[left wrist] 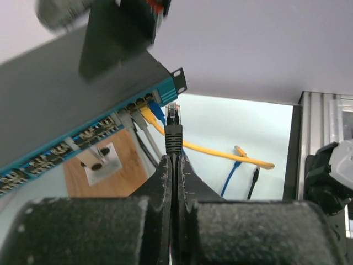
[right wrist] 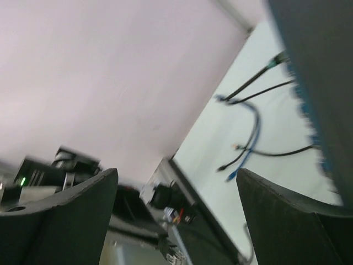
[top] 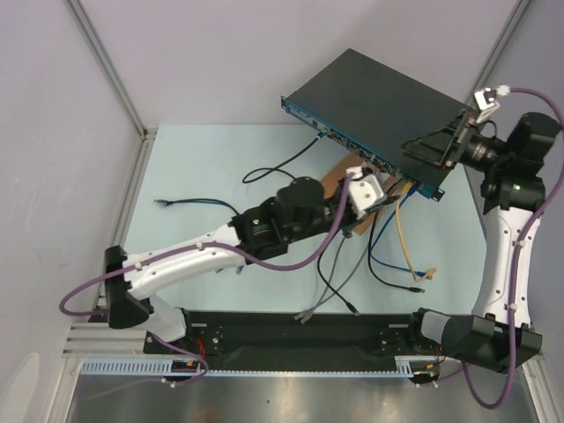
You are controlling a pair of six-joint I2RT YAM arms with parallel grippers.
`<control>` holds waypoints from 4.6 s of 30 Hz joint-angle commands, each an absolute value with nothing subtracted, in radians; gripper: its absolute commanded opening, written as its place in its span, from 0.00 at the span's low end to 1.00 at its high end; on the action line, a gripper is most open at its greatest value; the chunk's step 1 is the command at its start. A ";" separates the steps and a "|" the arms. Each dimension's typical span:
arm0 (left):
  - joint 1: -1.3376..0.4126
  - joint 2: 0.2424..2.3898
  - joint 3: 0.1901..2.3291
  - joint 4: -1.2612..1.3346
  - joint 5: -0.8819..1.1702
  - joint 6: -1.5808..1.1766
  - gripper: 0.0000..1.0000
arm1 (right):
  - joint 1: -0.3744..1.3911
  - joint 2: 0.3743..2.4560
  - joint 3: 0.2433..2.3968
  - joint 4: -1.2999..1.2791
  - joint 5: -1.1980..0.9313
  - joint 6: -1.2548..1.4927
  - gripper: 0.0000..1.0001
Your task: Insert the plug into the switch port
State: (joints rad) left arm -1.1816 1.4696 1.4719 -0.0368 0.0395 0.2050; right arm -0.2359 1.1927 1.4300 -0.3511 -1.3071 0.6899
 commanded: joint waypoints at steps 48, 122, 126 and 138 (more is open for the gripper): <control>-1.293 2.005 2.045 -0.187 -0.643 0.060 0.00 | -0.673 1.316 1.106 -0.308 -1.289 0.793 0.71; -1.131 1.875 1.831 0.022 -0.273 0.086 0.45 | -0.538 1.354 1.077 -0.222 -1.266 0.810 0.00; -1.112 1.754 1.732 -0.052 -0.206 0.065 0.57 | -0.545 1.368 1.098 -0.235 -1.266 0.804 0.00; -0.829 1.428 1.514 -0.342 0.031 -0.021 0.67 | -0.509 1.342 1.098 -0.334 -1.233 0.712 0.00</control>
State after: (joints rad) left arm -0.8692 1.4719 1.5627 -0.2329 -0.0505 0.0143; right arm -0.6399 1.3453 1.0908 -0.2832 -1.2957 0.8150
